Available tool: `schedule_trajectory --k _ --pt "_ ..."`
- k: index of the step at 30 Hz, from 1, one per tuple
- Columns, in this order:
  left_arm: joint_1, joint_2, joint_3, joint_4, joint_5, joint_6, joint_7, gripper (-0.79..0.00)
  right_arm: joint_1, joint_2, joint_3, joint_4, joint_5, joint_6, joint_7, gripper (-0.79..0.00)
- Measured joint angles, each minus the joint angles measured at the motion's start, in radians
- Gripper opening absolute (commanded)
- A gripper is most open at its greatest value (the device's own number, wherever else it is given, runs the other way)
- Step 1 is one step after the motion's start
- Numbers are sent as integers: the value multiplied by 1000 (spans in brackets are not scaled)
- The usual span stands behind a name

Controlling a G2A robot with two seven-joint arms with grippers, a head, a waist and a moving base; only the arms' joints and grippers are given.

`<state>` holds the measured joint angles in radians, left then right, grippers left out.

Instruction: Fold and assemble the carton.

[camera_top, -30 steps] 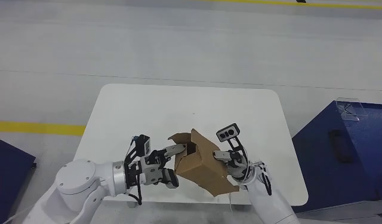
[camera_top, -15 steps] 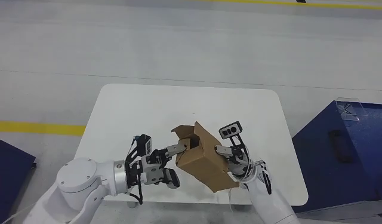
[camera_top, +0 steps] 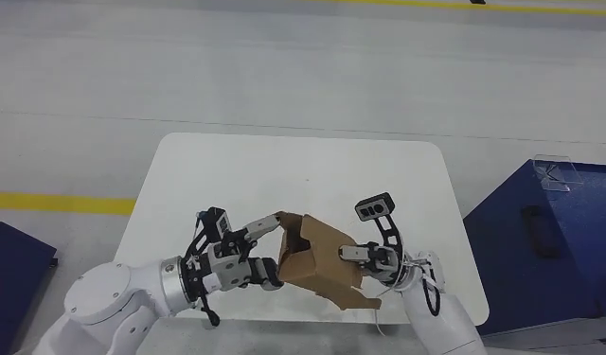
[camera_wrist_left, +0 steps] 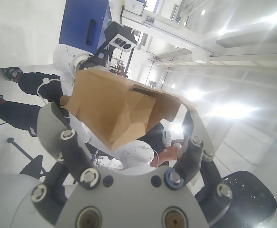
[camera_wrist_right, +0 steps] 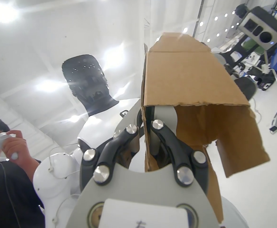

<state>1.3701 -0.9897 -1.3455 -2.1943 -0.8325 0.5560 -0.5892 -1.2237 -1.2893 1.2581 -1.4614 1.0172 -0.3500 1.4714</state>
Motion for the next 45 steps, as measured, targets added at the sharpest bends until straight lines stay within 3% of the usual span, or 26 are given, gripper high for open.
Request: schedule_trajectory --k 10,22,29,35,45 --pt "61 11 44 -114 183 34 28 0 -19 6 26 -26 -99 -3 -4 -785" --pt "68 4 44 -130 162 27 117 0 -18 9 48 -10 -109 6 5 -785" --pt "87 5 38 -156 165 29 115 0 -14 11 50 -15 -137 14 13 -785" --pt "56 5 80 -127 207 112 127 0 -12 11 44 -26 -131 20 18 -785" --pt "-17 -6 135 -71 172 161 143 0 -12 11 44 -37 -112 41 40 -785"
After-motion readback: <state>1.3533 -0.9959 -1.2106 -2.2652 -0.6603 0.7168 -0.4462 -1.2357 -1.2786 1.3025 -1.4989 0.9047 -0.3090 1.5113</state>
